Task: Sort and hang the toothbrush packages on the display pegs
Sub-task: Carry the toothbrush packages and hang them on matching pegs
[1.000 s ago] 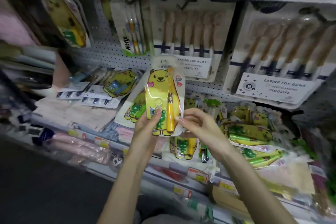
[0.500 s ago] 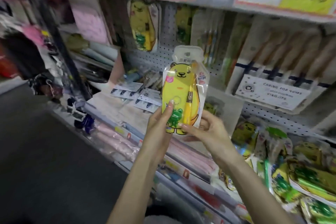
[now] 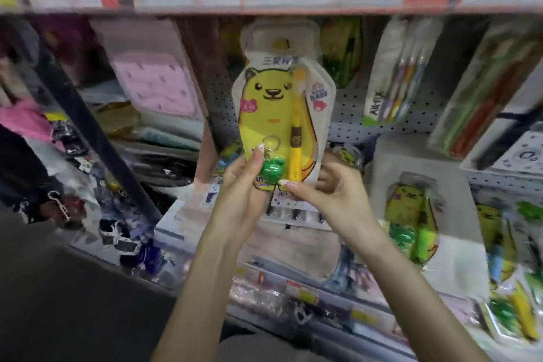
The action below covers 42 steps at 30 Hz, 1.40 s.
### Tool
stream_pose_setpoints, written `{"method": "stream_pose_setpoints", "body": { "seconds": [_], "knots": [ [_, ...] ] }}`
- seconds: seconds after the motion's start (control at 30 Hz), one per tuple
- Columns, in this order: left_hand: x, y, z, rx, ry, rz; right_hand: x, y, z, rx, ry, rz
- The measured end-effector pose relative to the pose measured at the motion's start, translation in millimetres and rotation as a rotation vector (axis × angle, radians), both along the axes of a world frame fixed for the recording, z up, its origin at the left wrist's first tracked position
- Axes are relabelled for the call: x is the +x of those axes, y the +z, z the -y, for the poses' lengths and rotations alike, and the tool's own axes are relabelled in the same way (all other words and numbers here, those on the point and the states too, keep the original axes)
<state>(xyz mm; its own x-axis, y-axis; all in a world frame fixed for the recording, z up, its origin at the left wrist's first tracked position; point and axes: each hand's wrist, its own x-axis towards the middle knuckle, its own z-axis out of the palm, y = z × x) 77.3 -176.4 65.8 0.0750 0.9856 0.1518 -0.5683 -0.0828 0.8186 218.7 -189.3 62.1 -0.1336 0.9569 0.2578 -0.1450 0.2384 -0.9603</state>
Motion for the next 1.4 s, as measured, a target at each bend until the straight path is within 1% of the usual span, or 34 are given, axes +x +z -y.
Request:
{"method": "stream_pose_setpoints", "body": {
  "seconds": [0.1, 0.2, 0.33, 0.47, 0.63, 0.8, 1.13, 1.4],
  "knots": [
    [-19, -4, -10, 0.046, -0.017, 0.014, -21, 1, -6, 0.029, -0.038, 0.026],
    [-27, -3, -20, 0.057, -0.018, 0.093, -31, 8, -12, 0.060, -0.033, 0.067],
    [-42, 7, -31, 0.062, -0.028, 0.118, -44, 19, -20, 0.065, -0.010, 0.044],
    [-44, 15, -35, -0.015, 0.005, 0.094, -52, 21, -22, 0.062, -0.051, 0.030],
    [-44, 14, -33, -0.066, -0.002, 0.047, -52, 17, -21, -0.023, -0.070, -0.002],
    [-46, 20, -36, -0.097, 0.005, 0.034, -55, 20, -21, -0.042, -0.083, 0.036],
    [-44, 16, -40, -0.028, -0.058, -0.008, -50, 14, -20, -0.042, -0.096, -0.021],
    [-44, 15, -48, -0.097, -0.044, -0.019, -52, 12, -27, -0.031, -0.130, -0.017]
  ]
}}
